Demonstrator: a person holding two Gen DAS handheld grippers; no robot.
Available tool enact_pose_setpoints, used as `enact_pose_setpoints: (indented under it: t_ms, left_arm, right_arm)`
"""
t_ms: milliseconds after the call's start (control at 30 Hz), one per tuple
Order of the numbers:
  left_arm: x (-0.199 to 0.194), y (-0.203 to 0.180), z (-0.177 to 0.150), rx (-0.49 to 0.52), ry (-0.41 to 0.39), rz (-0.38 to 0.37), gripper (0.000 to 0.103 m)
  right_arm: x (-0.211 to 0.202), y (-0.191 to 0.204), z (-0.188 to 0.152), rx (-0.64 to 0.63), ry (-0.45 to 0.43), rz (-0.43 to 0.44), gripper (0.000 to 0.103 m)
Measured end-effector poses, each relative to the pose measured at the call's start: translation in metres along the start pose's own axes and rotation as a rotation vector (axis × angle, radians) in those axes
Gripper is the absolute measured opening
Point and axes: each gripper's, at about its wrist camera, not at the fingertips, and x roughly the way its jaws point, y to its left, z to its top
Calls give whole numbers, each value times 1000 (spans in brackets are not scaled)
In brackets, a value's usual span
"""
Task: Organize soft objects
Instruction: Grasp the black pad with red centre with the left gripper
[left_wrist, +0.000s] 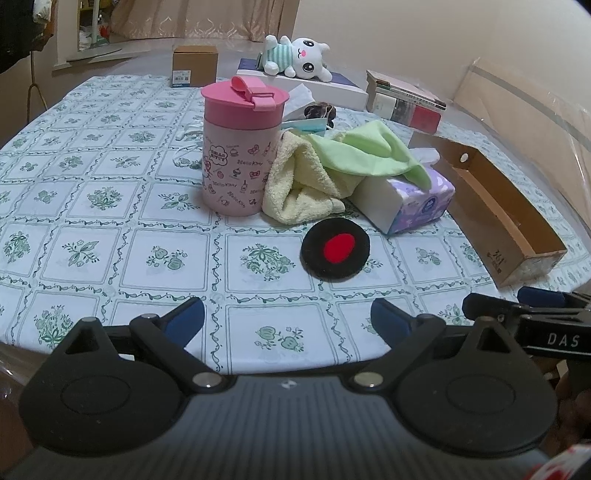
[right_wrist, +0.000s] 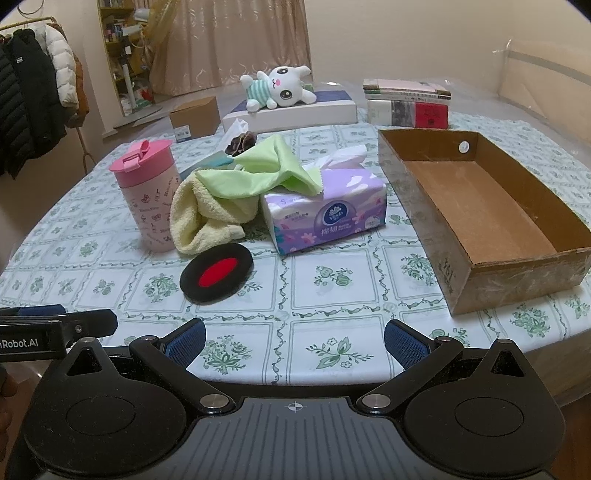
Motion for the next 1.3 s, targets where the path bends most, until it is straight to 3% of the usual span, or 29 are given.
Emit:
enact_pose_setpoints:
  t_ms: [533, 900, 1100, 1300]
  left_arm:
    - [56, -10, 20, 115, 25, -50, 93]
    - [111, -37, 30, 295, 39, -103, 82]
    - [128, -49, 30, 397, 28, -90, 73]
    - [134, -52, 32, 433, 30, -110, 65]
  right_arm:
    - [33, -16, 18, -1, -34, -21, 102]
    - [59, -40, 32, 17, -53, -52, 97]
    - [68, -46, 31, 21, -43, -54, 96]
    - [70, -46, 30, 18, -41, -38, 95]
